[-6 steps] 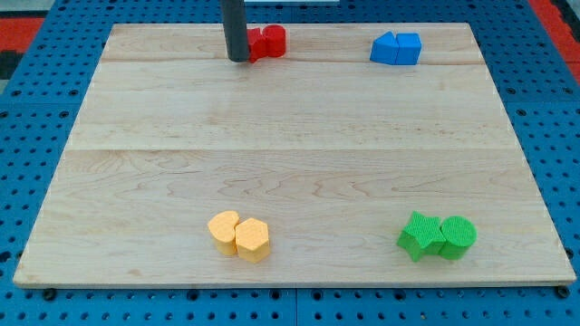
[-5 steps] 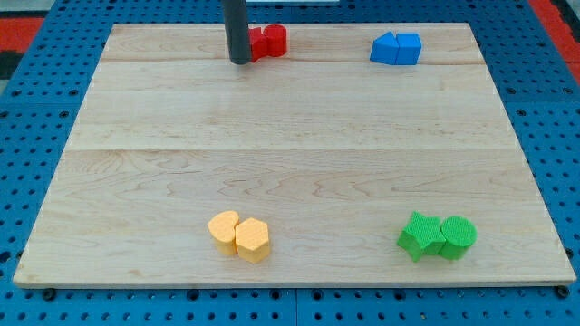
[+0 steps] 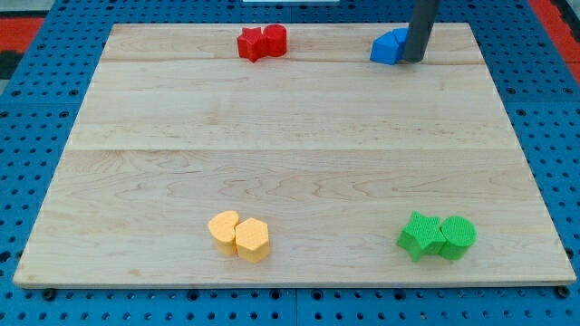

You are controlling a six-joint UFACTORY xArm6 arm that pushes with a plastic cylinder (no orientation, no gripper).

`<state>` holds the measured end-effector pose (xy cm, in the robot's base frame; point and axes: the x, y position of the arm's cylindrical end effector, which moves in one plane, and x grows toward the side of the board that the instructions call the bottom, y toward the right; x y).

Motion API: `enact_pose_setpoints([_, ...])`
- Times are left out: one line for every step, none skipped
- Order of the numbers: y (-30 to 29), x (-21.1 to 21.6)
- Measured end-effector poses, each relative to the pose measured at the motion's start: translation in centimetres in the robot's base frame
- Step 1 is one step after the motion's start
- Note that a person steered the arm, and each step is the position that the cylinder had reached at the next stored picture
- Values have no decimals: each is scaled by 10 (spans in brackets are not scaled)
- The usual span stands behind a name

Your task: Push the blue triangle bottom right to the red circle

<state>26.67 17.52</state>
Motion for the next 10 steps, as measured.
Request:
enact_pose_setpoints([-19,-3])
enact_pose_setpoints([-63,-4])
enact_pose_setpoints([-101,-17])
enact_pose_setpoints([-99,-34])
enact_pose_setpoints([-58,-59])
enact_pose_setpoints([-52,-71])
enact_pose_setpoints([-98,-69])
enact_pose_setpoints([-113,-53])
enact_pose_setpoints([-144,-43])
enact_pose_setpoints([-173,-42])
